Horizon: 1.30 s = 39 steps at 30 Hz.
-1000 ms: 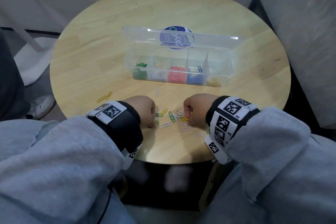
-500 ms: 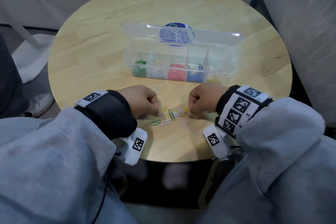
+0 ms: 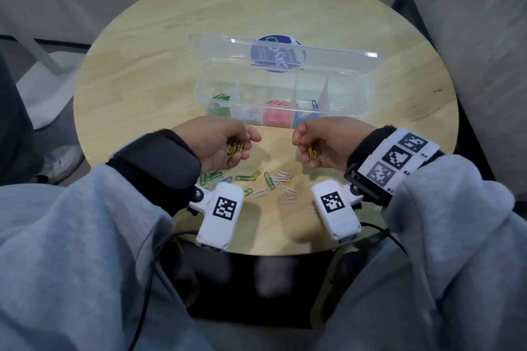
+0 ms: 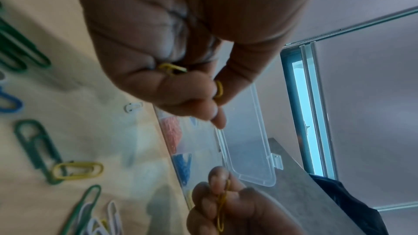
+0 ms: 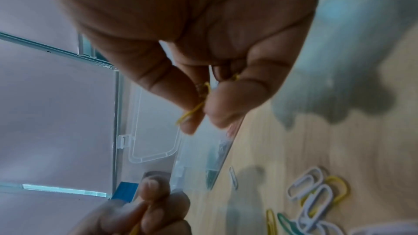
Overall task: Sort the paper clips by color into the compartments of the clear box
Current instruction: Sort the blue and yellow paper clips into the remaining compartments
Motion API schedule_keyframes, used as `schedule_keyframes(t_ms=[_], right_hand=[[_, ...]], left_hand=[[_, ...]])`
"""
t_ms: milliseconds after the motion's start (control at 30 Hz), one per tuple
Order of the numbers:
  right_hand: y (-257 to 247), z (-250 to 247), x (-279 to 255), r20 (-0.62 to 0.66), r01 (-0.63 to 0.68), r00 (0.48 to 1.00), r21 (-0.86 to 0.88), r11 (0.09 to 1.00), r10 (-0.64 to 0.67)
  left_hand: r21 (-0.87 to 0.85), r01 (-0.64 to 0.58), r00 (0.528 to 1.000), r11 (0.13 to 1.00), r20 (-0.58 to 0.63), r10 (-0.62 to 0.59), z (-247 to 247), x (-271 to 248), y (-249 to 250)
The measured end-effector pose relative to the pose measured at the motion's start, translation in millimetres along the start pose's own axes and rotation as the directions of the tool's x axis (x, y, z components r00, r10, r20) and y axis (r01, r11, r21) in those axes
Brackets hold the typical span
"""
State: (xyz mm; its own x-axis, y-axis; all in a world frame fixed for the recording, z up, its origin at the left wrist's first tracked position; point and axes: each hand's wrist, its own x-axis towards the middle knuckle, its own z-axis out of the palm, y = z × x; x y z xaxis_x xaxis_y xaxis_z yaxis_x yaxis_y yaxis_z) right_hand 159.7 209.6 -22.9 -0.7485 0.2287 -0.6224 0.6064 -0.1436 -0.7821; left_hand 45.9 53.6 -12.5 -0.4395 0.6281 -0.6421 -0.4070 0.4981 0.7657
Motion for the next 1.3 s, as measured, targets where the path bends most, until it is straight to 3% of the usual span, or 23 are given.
schedule_keyframes(t_ms=[100, 167, 233, 367, 533, 667, 867, 1000, 1133, 1200, 1300], right_hand=[[0.4, 1.7, -0.8, 0.054, -0.028, 0.998, 0.076, 0.997, 0.024], [-0.1, 4.5, -1.4, 0.062, -0.040, 0.997, 0.055, 0.998, 0.037], [1.3, 7.5, 0.4, 0.032, -0.035, 0.999, -0.107, 0.994, 0.039], [3.9, 10.1, -1.2, -0.026, -0.025, 1.000, -0.614, 0.789, 0.012], [8.1, 18.4, -1.6, -0.172, -0.122, 0.983, -0.868, 0.480, -0.060], [13.8, 27.3, 1.6, -0.181, -0.160, 0.983, -0.906, 0.391, -0.018], [13.7, 37.4, 9.5, -0.135, -0.121, 0.990, -0.954, 0.276, -0.034], [12.7, 37.5, 11.7, -0.104, -0.101, 0.995, -0.960, 0.261, 0.002], [8.8, 26.8, 6.7, -0.141, -0.138, 0.990, -0.920, 0.366, 0.019], [1.4, 16.8, 1.6, -0.124, -0.105, 0.992, -0.893, 0.437, -0.016], [-12.3, 0.3, -9.1, -0.101, -0.045, 0.994, -0.743, 0.668, -0.045]], left_hand=[[0.245, 0.063, 0.995, 0.967, -0.087, -0.043, 8.1, 3.5, 0.4], [0.605, 0.080, 0.993, 0.792, -0.117, -0.011, 11.5, 5.0, -3.9], [0.821, 0.032, 0.992, 0.570, -0.095, 0.080, 12.8, 5.4, -11.1], [0.905, -0.004, 0.978, 0.425, -0.084, 0.189, 17.0, 5.7, -15.4], [0.945, 0.028, 0.976, 0.327, -0.096, 0.194, 22.2, 12.3, -20.0], [0.952, 0.071, 0.981, 0.299, -0.120, 0.152, 25.5, 18.9, -24.2], [0.953, 0.071, 0.990, 0.293, -0.104, 0.097, 25.5, 18.0, -23.4], [0.942, 0.062, 0.992, 0.330, -0.093, 0.080, 23.2, 16.8, -23.4], [0.901, 0.033, 0.993, 0.432, -0.079, 0.088, 19.0, 15.3, -19.8], [0.838, -0.005, 0.993, 0.545, -0.059, 0.098, 15.1, 14.8, -15.1], [0.644, -0.048, 0.996, 0.764, -0.022, 0.081, 10.9, 15.9, -7.9]])
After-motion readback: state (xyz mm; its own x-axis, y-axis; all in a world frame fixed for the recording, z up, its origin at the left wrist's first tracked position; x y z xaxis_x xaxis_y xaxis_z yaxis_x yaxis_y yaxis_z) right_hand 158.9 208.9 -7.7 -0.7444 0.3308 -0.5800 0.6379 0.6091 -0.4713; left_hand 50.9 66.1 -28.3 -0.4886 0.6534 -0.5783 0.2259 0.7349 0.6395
